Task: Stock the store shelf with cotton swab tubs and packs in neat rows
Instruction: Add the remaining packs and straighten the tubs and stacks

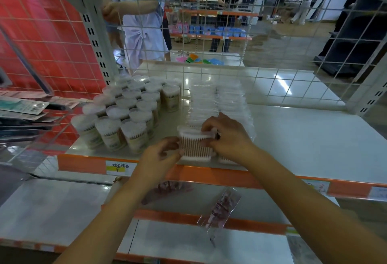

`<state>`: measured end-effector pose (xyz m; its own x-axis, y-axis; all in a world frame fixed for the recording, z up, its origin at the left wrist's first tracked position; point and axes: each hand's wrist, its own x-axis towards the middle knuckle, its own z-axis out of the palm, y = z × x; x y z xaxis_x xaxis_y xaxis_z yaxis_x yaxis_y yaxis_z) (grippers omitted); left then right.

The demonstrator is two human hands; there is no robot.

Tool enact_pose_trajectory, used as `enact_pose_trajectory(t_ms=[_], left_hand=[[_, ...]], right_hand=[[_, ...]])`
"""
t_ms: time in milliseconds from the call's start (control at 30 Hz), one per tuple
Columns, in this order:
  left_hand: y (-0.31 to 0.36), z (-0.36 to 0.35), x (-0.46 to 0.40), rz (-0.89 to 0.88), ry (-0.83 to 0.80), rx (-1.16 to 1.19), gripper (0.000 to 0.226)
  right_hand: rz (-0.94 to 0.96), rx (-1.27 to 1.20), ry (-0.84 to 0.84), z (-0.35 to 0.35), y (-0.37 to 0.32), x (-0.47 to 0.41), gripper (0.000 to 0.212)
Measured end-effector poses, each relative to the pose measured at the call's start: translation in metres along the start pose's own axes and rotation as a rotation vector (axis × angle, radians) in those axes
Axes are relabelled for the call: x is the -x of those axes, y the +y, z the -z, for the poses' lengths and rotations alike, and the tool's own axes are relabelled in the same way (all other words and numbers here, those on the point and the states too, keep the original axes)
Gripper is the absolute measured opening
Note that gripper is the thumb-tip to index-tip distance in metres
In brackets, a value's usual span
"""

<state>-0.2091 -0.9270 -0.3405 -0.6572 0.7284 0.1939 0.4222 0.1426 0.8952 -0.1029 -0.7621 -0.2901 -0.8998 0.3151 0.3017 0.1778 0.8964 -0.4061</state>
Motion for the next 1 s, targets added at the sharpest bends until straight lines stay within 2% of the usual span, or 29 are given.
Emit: enact_pose_trajectory(t_ms=[133, 200, 367, 500, 633, 833, 867, 933, 1000], left_hand=[[0.016, 0.0, -0.004, 0.055, -0.003, 0.317, 0.021], [0.022, -0.002, -0.005, 0.11, -0.008, 0.459, 0.021], [0.028, -0.008, -0.007, 0.188, 0.004, 0.641, 0.022], [0.031, -0.017, -0.008, 0.228, -0.004, 0.758, 0.024], [0.037, -0.025, -0.007, 0.254, -0.006, 0.82, 0.028], [0.042, -0.03, -0.006, 0.272, -0.016, 0.855, 0.033], [0.042, -0.032, -0.005, 0.264, 0.003, 0.845, 0.033], [0.043, -0.035, -0.004, 0.239, 0.061, 0.804, 0.028], [0.046, -0.037, -0.003, 0.191, 0.126, 0.753, 0.017]], right_hand=[[-0.08, -0.317, 0.057, 0.009, -0.009, 0.006, 0.018], [-0.124, -0.495, 0.115, 0.008, -0.01, 0.01, 0.018], [-0.239, -0.857, 0.162, 0.002, -0.008, 0.018, 0.018], [-0.345, -1.038, 0.26, -0.001, -0.01, 0.022, 0.016], [-0.385, -1.086, 0.343, -0.002, -0.01, 0.024, 0.012], [-0.406, -1.146, 0.367, 0.001, -0.01, 0.03, 0.014], [-0.409, -1.08, 0.404, -0.001, -0.009, 0.031, 0.018], [-0.385, -0.79, 0.517, -0.006, -0.006, 0.035, 0.028], [-0.279, -0.609, 0.618, -0.007, -0.008, 0.039, 0.03]])
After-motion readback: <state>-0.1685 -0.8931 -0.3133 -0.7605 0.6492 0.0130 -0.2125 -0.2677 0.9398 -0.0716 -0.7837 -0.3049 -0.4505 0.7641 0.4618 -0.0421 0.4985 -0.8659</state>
